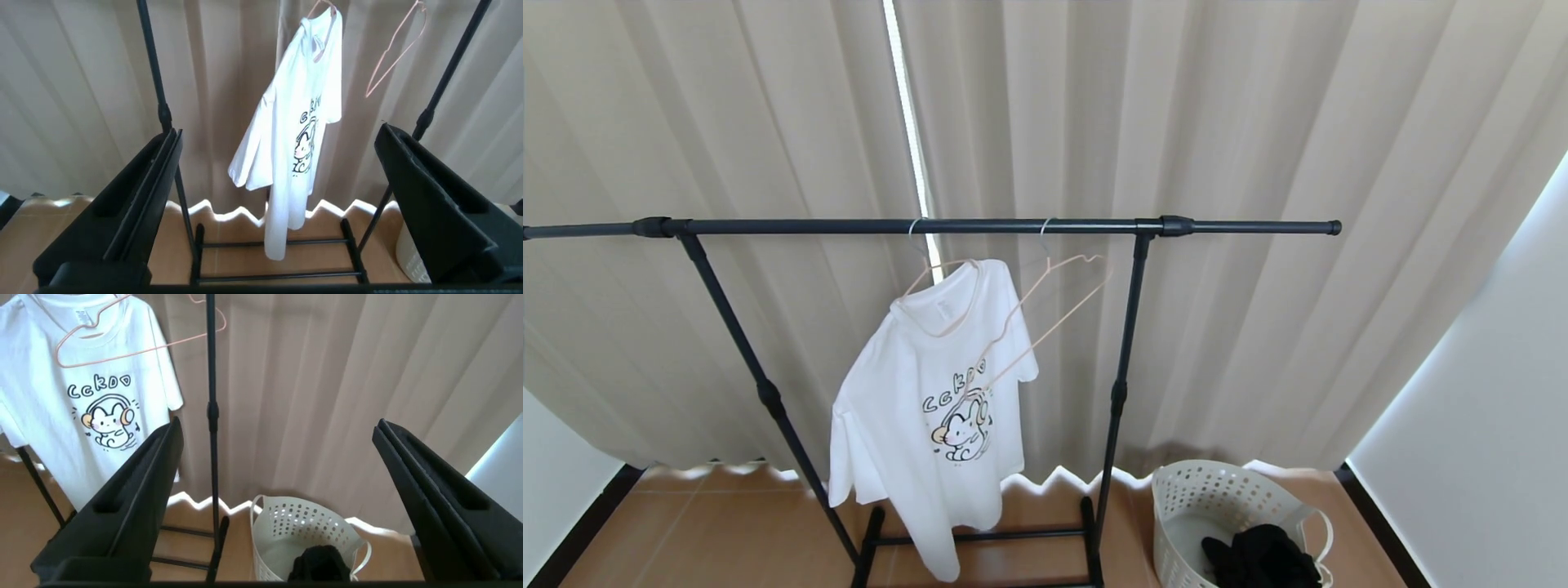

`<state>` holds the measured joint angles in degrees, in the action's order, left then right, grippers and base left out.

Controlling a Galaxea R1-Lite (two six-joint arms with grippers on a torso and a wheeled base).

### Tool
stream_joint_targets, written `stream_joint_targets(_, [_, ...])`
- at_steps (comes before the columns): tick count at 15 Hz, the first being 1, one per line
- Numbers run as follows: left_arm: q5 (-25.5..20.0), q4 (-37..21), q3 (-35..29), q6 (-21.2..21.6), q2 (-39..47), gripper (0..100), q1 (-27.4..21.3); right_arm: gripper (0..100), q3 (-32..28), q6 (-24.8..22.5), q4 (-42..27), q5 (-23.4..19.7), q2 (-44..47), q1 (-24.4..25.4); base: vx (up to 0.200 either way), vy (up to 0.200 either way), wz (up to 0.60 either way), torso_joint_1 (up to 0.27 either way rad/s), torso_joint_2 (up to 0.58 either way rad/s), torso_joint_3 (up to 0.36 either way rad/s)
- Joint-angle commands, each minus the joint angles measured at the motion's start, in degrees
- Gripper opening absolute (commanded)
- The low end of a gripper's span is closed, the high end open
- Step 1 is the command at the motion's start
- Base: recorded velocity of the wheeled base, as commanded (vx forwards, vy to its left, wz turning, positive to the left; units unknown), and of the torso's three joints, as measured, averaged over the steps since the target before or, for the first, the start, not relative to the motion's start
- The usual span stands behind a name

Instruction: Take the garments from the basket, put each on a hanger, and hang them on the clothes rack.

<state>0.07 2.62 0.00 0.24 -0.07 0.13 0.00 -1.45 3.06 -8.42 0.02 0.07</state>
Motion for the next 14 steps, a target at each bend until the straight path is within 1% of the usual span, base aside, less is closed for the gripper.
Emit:
stream_joint_targets(1, [0.0, 0.1, 0.0, 0.0, 0.1, 100, 0.0, 100, 0.0, 0.0, 0.0, 0.0, 0.0, 0.0, 0.0, 0.0, 0.0, -0.1, 0.24, 0.124])
stream_joint_targets(6, [0.0, 0.1, 0.0, 0.3, 0.1, 100, 0.0, 100, 0.0, 0.0, 0.0, 0.0, 0.0, 0.0, 0.0, 0.0, 0.0, -0.128, 0.28, 0.156])
stream_joint_targets(14, [0.0, 0.0, 0.0, 0.4, 0.1, 100, 0.0, 100, 0.0, 0.0, 0.0, 0.0, 0.0, 0.0, 0.0, 0.0, 0.0, -0.151, 0.34, 0.185])
